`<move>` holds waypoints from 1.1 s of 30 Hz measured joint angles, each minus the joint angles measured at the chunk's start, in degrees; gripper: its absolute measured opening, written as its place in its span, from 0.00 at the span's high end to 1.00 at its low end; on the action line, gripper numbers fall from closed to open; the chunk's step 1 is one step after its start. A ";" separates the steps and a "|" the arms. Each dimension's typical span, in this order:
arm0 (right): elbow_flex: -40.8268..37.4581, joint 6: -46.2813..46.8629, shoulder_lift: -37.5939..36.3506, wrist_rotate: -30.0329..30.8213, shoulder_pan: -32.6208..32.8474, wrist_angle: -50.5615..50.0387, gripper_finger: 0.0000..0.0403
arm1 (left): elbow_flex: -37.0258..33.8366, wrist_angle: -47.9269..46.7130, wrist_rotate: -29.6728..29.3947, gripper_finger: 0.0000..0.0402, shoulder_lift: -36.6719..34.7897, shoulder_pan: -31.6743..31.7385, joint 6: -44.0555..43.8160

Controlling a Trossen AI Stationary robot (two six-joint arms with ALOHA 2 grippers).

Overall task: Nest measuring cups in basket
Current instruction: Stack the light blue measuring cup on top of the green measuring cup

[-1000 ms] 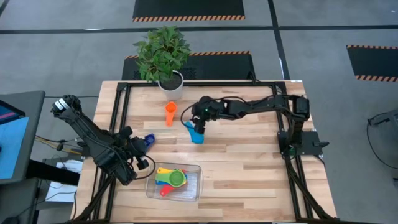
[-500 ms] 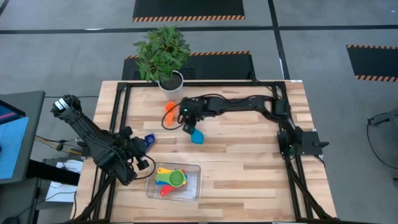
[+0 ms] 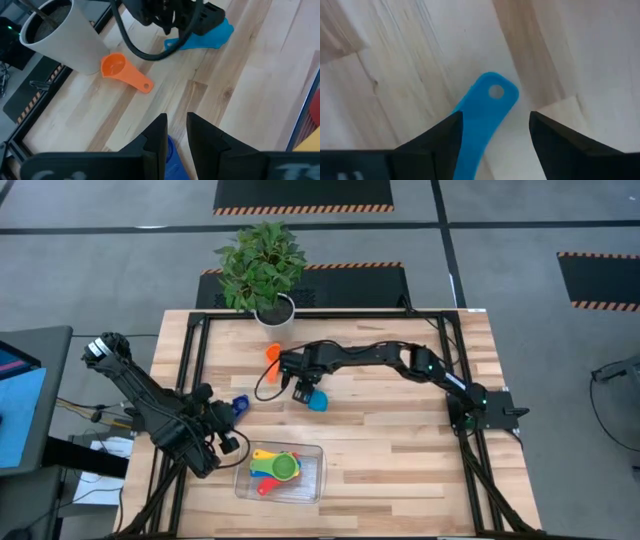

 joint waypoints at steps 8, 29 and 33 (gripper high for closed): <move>0.02 3.92 -0.11 -1.27 0.23 1.93 0.35 | 0.00 0.00 0.00 0.85 0.00 0.00 0.19; -1.99 5.42 1.80 -2.90 1.09 8.66 0.35 | 0.00 0.04 0.00 0.85 0.00 -0.02 0.89; -1.90 5.91 2.84 -2.42 1.53 8.94 0.35 | 0.00 0.06 0.00 0.85 0.00 0.01 0.89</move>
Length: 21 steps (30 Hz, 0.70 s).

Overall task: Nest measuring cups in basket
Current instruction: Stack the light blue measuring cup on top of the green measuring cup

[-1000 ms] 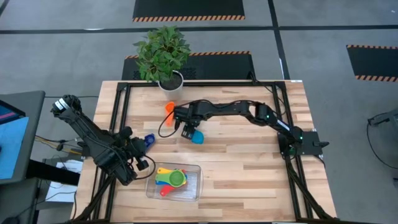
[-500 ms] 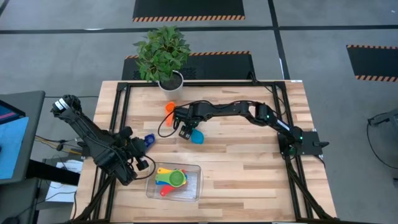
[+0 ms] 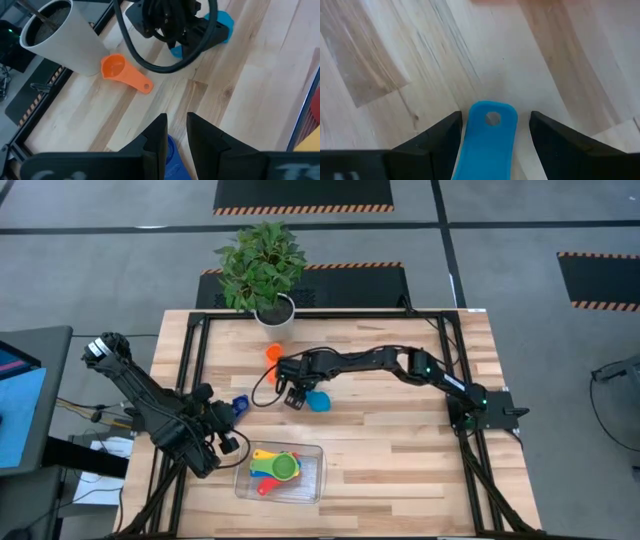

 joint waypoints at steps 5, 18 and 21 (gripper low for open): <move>-0.09 0.20 0.15 0.27 0.19 0.14 0.37 | 0.00 0.05 0.01 0.85 0.00 -0.02 -0.06; -0.26 0.19 -0.34 0.48 0.46 0.68 0.63 | 0.00 0.07 0.03 0.85 0.00 0.00 -0.51; -0.38 -0.98 -1.25 0.50 0.45 0.62 0.66 | 0.00 0.07 0.20 0.85 0.00 0.00 -0.55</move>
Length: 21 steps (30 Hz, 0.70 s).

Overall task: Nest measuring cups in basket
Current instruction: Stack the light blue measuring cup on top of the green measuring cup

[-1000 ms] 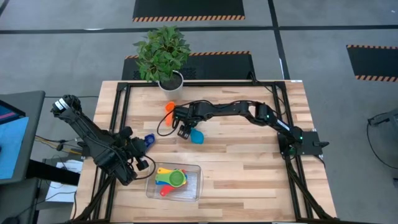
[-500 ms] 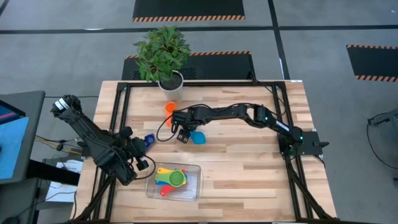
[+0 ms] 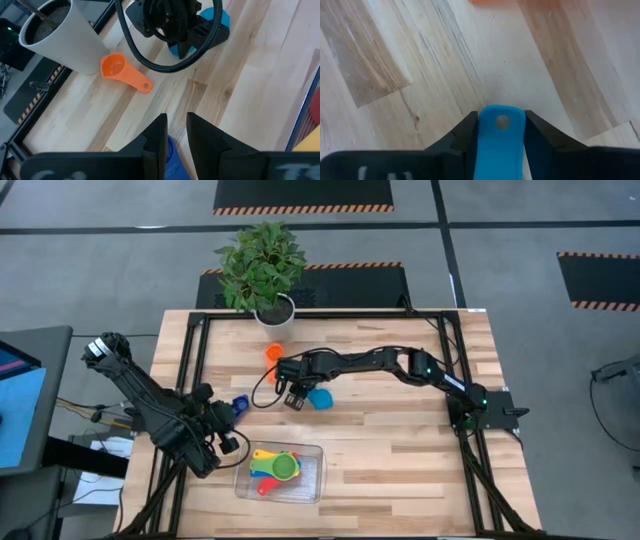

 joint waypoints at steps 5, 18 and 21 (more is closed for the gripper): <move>-0.32 -1.79 -2.52 0.06 0.06 -0.96 0.62 | 0.00 0.01 0.39 0.85 0.00 -0.02 -0.13; -0.02 -6.23 -12.81 0.82 4.13 -4.80 0.63 | 0.00 0.00 0.23 0.85 0.00 -0.02 0.19; -0.04 -7.76 -13.65 0.80 5.55 -4.26 0.61 | 0.00 0.00 0.26 0.85 0.00 -0.02 0.59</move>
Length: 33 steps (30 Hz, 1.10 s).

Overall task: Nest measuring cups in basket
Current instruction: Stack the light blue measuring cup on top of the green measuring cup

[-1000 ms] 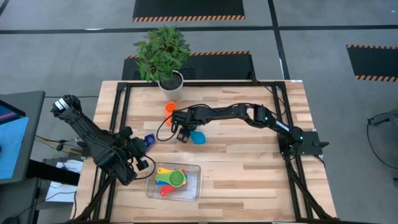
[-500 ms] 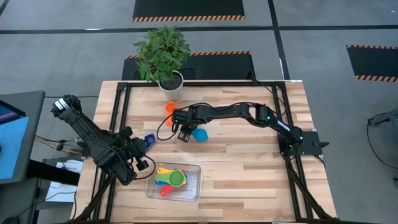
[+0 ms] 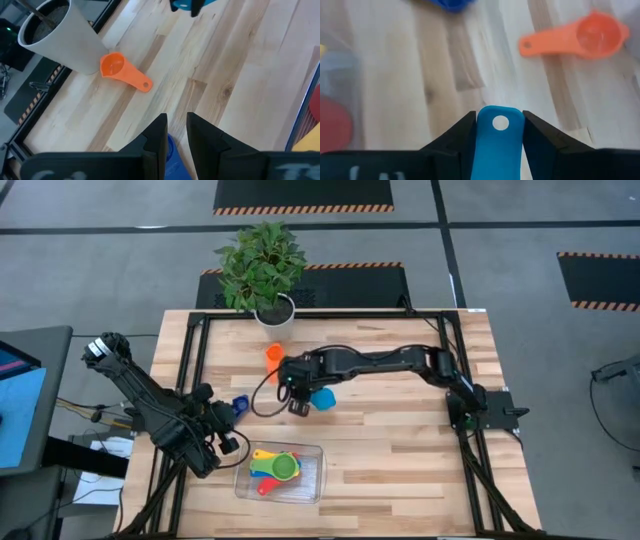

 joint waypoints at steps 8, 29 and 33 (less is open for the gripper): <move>0.02 -6.50 -0.44 0.03 4.72 5.88 0.66 | 0.00 -0.07 1.58 0.85 0.00 0.00 -0.17; -4.10 -1.88 -8.53 32.21 25.63 7.48 0.67 | 0.00 0.47 4.24 0.85 0.02 -0.04 -1.79; -10.20 1.07 -8.55 47.98 28.99 16.12 0.67 | 0.00 1.15 4.20 0.85 0.02 -0.04 -1.79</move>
